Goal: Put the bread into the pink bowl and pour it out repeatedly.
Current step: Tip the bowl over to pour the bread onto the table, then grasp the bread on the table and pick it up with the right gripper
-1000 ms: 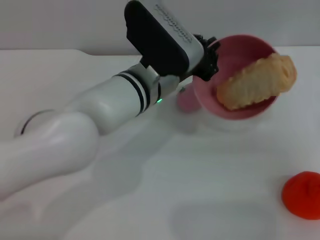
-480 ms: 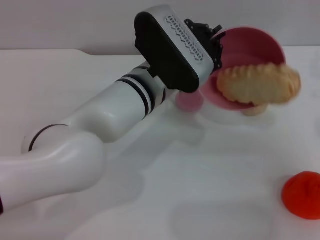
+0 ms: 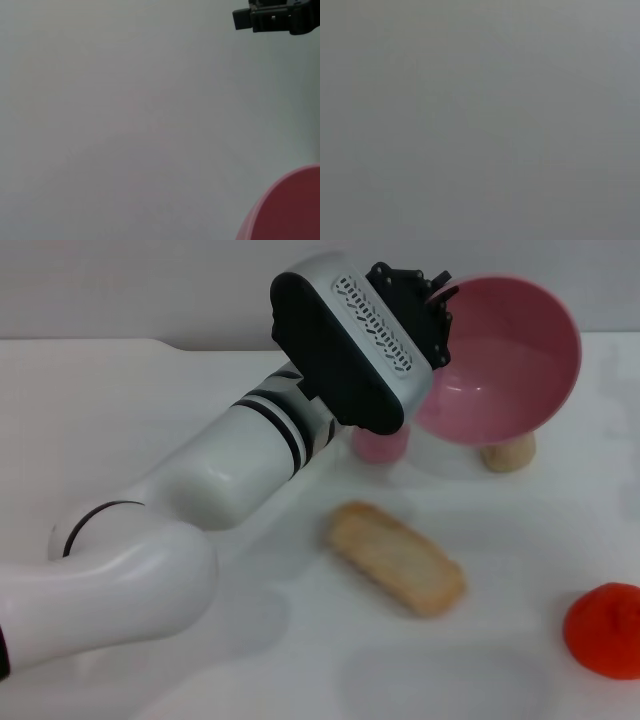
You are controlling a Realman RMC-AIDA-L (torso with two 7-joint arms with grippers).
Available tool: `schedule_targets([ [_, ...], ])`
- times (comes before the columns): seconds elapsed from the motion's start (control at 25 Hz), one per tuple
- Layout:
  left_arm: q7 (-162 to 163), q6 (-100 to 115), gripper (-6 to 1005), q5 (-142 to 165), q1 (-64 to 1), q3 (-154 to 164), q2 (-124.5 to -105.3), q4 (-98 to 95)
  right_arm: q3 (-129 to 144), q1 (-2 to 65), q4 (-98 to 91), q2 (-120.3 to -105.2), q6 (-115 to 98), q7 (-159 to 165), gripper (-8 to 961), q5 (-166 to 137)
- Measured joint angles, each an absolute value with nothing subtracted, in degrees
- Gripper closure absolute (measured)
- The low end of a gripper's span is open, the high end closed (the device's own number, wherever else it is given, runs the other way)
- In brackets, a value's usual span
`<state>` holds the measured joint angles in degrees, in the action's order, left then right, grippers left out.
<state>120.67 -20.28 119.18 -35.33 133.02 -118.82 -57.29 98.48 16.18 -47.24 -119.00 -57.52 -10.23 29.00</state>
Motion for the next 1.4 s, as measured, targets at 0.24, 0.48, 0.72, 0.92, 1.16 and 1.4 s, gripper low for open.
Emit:
schedule_targets([
  [0.24,121.29,-22.16,951,119.18,-35.51,133.06,-118.82,-56.78,99.91,16.66,-46.6,-118.92,-57.57,-10.01,521,29.0],
  [0.48,126.21,-23.22,953,119.21,-36.5,129.79,-118.64,-56.75,101.38,17.12,-45.92,-118.82,-57.51,-9.95,520,29.0],
  [0.72,132.18,-10.98,953,118.93,-37.63,117.99,-118.16,-57.9,103.17,17.16,-44.53,-118.87,-57.49,-9.85,520,29.01],
  [0.92,134.19,2.24,953,118.64,-38.16,106.79,-118.08,-59.19,104.31,17.16,-43.37,-119.0,-57.83,-9.82,521,29.35],
  [1.16,134.63,15.66,953,118.57,-37.84,94.76,-117.94,-60.13,104.02,17.16,-42.99,-119.0,-57.09,-9.75,521,29.58],
  [1.4,133.94,33.87,953,119.8,-39.49,80.09,-117.46,-59.3,101.91,17.93,-43.18,-118.66,-49.84,-5.8,520,30.31],
])
